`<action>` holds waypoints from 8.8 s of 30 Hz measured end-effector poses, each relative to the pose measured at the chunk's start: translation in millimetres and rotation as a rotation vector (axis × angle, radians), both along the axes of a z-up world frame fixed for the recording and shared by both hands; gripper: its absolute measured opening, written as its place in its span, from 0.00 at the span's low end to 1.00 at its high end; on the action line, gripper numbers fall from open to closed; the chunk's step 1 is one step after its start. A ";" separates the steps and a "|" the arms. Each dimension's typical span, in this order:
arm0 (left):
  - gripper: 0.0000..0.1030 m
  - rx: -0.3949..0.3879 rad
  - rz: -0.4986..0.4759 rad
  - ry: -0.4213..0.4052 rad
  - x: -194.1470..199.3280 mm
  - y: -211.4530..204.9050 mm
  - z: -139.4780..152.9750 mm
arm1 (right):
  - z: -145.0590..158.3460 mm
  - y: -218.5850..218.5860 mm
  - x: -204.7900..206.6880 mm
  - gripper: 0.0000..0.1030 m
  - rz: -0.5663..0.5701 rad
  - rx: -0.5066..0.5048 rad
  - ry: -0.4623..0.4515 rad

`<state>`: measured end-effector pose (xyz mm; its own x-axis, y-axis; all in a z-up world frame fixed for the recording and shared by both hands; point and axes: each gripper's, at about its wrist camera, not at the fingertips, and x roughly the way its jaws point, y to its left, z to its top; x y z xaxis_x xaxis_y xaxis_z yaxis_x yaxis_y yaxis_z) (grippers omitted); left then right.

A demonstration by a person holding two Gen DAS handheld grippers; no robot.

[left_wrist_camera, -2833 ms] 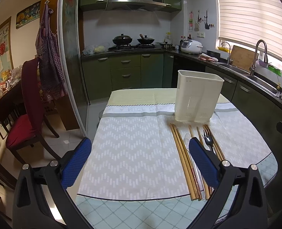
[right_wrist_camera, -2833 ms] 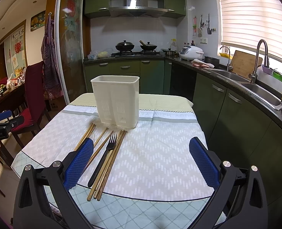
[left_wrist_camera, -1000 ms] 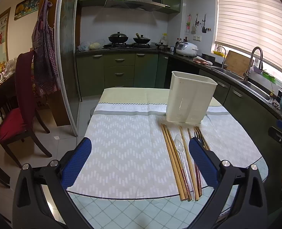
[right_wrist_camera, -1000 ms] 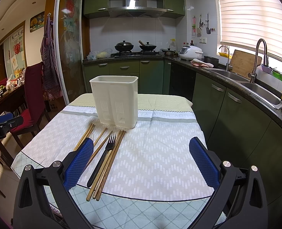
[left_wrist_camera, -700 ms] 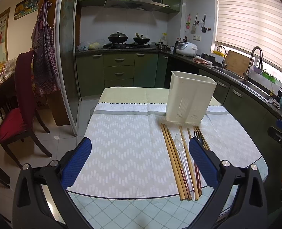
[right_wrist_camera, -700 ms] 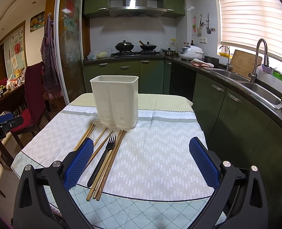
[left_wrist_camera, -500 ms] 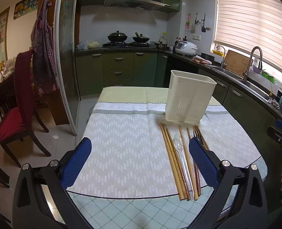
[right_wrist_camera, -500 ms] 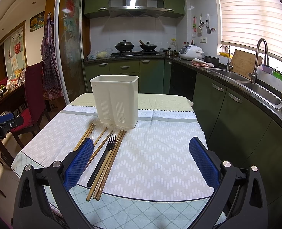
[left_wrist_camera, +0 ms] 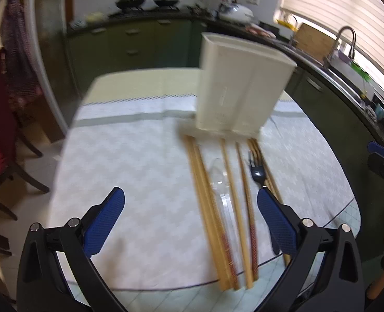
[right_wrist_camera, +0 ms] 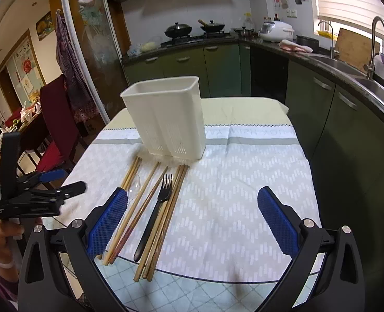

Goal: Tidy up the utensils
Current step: 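Lower the left tool onto the clear spoon and close on it, then close the right tool on the black fork while the left tool lifts the spoon, then drop the spoon and fork into the white holder with both tools, then grasp one wooden chopstick with the left tool while the right tool grasps another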

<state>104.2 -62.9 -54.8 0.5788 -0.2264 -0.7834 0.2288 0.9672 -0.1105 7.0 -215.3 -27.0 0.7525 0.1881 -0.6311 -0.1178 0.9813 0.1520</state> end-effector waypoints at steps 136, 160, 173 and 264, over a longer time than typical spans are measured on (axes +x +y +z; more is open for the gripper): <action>0.08 -0.187 -0.221 -0.086 9.0 -12.2 87.9 | 67.2 38.8 49.0 0.09 0.118 0.137 -0.024; 0.08 -0.200 -0.126 -0.661 126.5 -53.8 127.3 | 111.1 35.9 186.2 0.09 0.018 0.042 -0.167; 0.24 -0.131 -0.129 -0.543 126.9 -45.7 71.3 | 62.1 50.1 208.0 0.11 0.027 -0.035 -0.087; 0.19 0.159 -0.130 0.364 86.8 -15.3 -78.3 | -109.8 100.8 169.1 0.14 0.058 -0.217 0.528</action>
<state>191.1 -78.2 -133.1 0.2324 -0.1391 -0.9626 0.3242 0.9442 -0.0582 176.1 -114.5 -136.8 0.3171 0.0441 -0.9474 -0.1350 0.9908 0.0009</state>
